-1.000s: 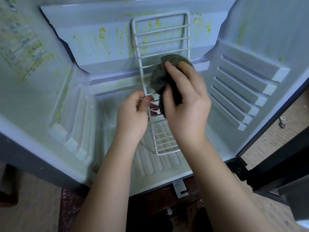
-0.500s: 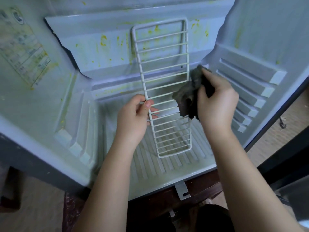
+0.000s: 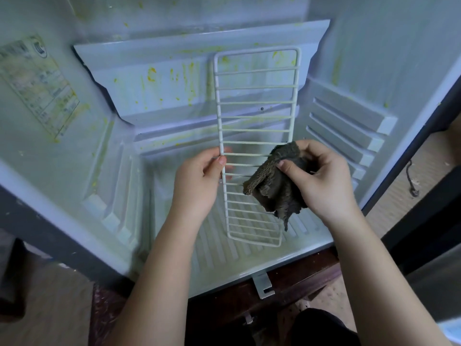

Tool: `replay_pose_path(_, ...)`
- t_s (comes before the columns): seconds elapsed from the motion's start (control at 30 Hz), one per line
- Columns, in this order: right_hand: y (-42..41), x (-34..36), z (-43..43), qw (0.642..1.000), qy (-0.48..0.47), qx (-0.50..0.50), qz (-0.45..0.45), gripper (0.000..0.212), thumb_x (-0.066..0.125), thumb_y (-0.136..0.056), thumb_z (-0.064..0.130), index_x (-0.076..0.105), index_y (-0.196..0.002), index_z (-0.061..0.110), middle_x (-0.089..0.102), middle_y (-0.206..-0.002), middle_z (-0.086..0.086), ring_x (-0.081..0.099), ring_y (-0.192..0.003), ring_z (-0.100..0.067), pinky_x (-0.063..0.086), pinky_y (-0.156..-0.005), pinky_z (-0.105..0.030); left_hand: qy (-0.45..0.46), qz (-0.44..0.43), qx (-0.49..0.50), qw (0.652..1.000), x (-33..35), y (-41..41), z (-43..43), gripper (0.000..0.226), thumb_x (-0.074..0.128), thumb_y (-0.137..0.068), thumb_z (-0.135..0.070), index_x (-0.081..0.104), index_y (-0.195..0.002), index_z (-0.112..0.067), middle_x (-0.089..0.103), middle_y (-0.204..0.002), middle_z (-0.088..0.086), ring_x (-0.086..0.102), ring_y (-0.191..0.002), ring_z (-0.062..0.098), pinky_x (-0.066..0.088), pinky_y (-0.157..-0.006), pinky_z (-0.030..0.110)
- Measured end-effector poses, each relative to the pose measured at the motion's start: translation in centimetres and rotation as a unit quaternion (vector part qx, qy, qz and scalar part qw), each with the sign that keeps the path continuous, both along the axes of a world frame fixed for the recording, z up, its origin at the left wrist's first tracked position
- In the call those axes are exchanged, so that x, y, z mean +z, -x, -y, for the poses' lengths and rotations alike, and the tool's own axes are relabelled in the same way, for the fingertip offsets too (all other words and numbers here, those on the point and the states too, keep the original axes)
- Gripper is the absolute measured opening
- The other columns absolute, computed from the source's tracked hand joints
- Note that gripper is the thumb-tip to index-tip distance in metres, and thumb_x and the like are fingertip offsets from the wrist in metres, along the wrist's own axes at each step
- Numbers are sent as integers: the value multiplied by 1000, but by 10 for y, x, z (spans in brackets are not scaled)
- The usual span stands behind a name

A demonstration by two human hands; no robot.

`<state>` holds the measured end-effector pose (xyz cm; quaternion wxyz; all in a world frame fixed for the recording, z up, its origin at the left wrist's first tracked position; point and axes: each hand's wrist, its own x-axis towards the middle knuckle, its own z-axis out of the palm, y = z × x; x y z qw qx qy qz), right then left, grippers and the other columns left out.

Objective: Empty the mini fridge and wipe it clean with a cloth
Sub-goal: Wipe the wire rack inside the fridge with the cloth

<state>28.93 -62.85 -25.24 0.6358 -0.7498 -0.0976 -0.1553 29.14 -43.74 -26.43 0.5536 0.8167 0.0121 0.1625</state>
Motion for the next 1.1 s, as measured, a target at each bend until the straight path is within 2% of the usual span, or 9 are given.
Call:
replay_pose_path(0.1,15,2,-14,997,-20,-68,22,31,72,-80,0,62,-80,29,67,-70,23,62,-68,4,46,-68,-11,-54,73,101,991,16,5,0,36,49,-89,-43,74,-104,-21,74,-86,-4,71,-85,13,55,-80,35)
replay_pose_path(0.27,37,1,-43,987,1,-158,33,32,68,-75,2,54,-69,30,63,-63,24,63,-65,1,46,-61,-13,6,200,97,975,66,30,23,25,68,-87,-35,71,-102,-16,71,-90,-12,67,-82,-5,48,-70,9)
replay_pose_path(0.4,41,-5,-58,983,27,-174,50,26,69,-70,5,54,-72,27,64,-68,11,61,-66,-7,47,-62,-24,-58,218,105,969,77,43,45,40,72,-75,-51,70,-100,-20,72,-95,-11,69,-85,3,57,-77,32)
replay_pose_path(0.53,44,-13,-73,977,76,-184,82,19,73,-71,8,58,-80,16,63,-76,6,60,-71,-13,47,-62,-33,-115,260,158,945,73,40,44,27,72,-79,-35,69,-92,-12,73,-85,-5,71,-77,9,58,-70,36)
replay_pose_path(0.7,45,-12,-77,980,93,-120,130,22,66,-75,20,71,-97,19,70,-87,10,65,-77,-6,52,-65,-25,-59,253,177,949,71,36,28,14,62,-85,-22,73,-87,-13,74,-78,-5,71,-73,10,58,-71,40)
replay_pose_path(0.77,46,-7,-73,987,61,-95,113,24,64,-77,14,71,-97,25,71,-85,14,66,-76,-2,54,-68,-23,-17,240,158,958,69,33,19,14,58,-86,-19,72,-87,-20,74,-81,-6,72,-78,9,58,-76,42)
replay_pose_path(0.87,41,3,-58,987,14,-124,101,28,68,-79,7,69,-92,32,69,-80,20,64,-67,1,51,-66,-16,35,219,120,968,69,28,8,18,57,-89,-15,67,-85,-30,74,-84,-9,73,-81,11,57,-82,44)
replay_pose_path(0.97,37,14,-42,980,-15,-162,116,23,68,-83,9,69,-93,29,68,-77,17,61,-62,0,52,-64,-21,58,216,92,970,68,27,2,14,59,-92,-12,69,-92,-22,74,-87,-5,73,-81,12,58,-82,43)
replay_pose_path(1.1,41,33,-43,949,19,-224,222,29,62,-85,4,68,-109,20,71,-87,11,66,-81,-4,54,-75,-25,61,214,94,971,65,23,-1,13,62,-91,-14,70,-92,-24,74,-84,-9,72,-83,7,58,-83,36)
